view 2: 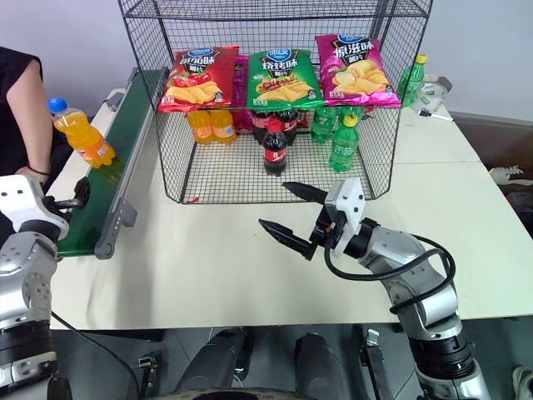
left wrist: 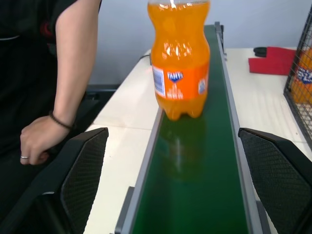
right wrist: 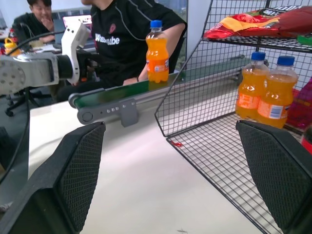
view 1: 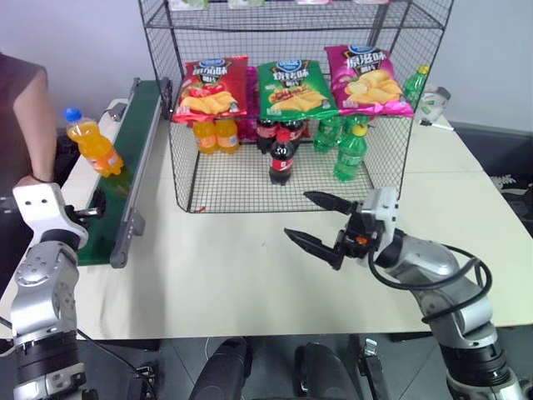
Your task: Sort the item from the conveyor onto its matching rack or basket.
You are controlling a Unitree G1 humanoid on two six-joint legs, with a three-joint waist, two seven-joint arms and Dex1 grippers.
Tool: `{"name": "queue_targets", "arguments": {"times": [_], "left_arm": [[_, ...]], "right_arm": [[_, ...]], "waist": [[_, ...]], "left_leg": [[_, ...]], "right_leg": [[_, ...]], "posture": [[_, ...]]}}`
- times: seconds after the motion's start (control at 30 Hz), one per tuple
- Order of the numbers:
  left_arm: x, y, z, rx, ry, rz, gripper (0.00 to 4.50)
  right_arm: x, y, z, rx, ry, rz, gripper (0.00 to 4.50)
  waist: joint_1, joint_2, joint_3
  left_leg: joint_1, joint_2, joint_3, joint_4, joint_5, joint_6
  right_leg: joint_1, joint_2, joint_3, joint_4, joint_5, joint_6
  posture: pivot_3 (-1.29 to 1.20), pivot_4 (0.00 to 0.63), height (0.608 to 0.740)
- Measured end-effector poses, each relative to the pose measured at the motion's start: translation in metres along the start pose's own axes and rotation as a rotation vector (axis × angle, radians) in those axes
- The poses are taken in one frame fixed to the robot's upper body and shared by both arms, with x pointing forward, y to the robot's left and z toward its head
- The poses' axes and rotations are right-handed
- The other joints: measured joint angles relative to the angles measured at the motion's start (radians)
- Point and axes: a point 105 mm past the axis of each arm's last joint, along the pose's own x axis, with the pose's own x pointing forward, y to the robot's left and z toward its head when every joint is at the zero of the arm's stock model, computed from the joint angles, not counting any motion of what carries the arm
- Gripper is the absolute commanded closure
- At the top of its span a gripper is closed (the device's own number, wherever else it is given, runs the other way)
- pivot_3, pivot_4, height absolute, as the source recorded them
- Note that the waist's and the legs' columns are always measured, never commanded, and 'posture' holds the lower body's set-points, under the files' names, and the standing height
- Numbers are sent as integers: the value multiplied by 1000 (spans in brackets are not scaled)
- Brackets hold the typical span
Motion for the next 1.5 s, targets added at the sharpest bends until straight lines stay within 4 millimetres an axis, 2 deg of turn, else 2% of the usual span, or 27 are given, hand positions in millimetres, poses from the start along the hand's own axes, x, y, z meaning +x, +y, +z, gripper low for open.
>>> {"name": "queue_targets", "arguments": {"times": [0.9,1.0,1.07,1.37,1.5], "left_arm": [[2,5,11,-15,-61,9,27],[2,5,11,-15,-60,7,886],[2,4,13,-19,-70,3,1761],[0,-4,16,-77,-80,-39,1761],[4,-24,40,-112,-135,-123,1761]], "right_arm": [[3,1,-5,1,-10,-9,0],[3,1,-5,1,-10,-8,0],[3,1,-5,1,-10,-8,0],[4,1,-4,-2,-11,-6,0],[4,1,-4,-3,-12,-5,0]], "waist": [[0,0,0],[0,0,0],[0,0,0],[2,-1,0],[1,-4,0]], "left_leg": [[0,0,0,0,0,0],[0,0,0,0,0,0],[0,0,0,0,0,0],[0,0,-1,1,0,0],[-1,0,-1,1,0,0]], "right_leg": [[0,0,0,0,0,0],[0,0,0,0,0,0],[0,0,0,0,0,0],[0,0,-1,0,0,0],[0,0,-1,0,0,0]], "posture": [[0,150,740],[0,150,740],[0,150,740],[0,150,740],[0,150,740]]}}
